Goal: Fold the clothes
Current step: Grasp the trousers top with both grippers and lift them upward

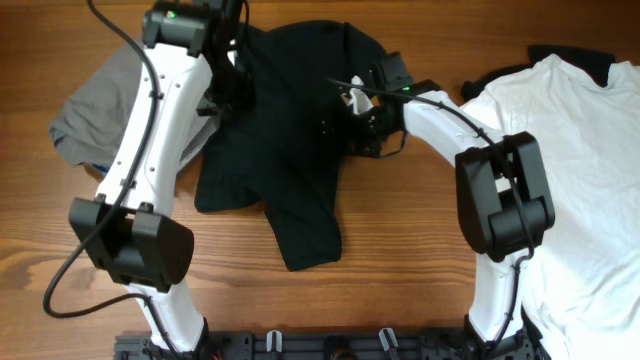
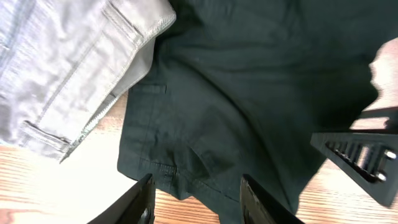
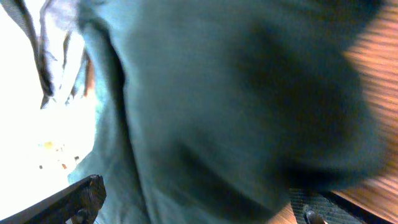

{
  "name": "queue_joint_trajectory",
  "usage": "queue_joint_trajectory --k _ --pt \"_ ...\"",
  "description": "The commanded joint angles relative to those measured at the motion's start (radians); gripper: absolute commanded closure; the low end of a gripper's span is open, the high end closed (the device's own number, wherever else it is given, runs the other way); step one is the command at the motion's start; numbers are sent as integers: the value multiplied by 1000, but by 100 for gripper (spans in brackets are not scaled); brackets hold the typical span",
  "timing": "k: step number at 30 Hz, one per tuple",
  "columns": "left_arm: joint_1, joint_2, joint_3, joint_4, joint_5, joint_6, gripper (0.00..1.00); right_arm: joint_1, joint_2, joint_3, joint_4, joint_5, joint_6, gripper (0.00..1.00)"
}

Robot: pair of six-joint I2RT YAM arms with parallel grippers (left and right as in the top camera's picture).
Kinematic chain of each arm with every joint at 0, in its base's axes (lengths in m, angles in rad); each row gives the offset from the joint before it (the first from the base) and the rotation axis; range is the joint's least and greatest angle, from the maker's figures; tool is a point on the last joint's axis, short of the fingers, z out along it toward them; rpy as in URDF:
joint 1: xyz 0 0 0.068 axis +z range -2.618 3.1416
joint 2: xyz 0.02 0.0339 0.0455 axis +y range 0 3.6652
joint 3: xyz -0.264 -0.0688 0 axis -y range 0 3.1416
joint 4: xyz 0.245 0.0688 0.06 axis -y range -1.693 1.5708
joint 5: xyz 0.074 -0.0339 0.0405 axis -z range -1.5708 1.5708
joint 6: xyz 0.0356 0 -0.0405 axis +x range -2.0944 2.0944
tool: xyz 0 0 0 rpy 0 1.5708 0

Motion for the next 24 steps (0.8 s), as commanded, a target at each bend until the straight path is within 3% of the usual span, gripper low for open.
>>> queue_joint_trajectory --k 1,2,3,4,8,12,13,15,16,17,19,20,21,24 --pt "5 13 -134 50 20 16 56 31 3 8 28 37 38 39" --pt "5 13 -165 61 20 13 57 29 0 8 26 54 37 66" --pt "6 13 -219 79 24 3 56 21 -8 10 11 78 39 87" --pt "6 13 -264 97 35 -7 57 12 -18 15 -8 98 40 96" --pt "0 13 -427 201 88 -7 57 -24 -103 70 -53 193 46 96" --pt "-12 13 -566 316 91 -10 56 -2 -232 144 72 177 131 96" --pt "-13 13 -584 332 91 -11 56 13 -251 152 111 175 136 92" --pt "-14 13 -620 358 91 -11 56 75 -293 156 214 231 137 75" --pt "-14 13 -628 364 91 -11 56 97 -299 156 226 266 140 73" --pt "-14 13 -631 364 91 -11 56 125 -302 156 225 315 141 63" --pt "-14 13 -631 364 91 -11 56 176 -293 155 177 425 137 31" --pt "-14 13 -631 364 91 -11 56 192 -288 155 144 474 115 25" --pt "-14 13 -632 363 91 -11 56 201 -281 155 74 604 62 11" --pt "-14 13 -632 364 91 -10 56 174 -281 155 -14 781 55 3"
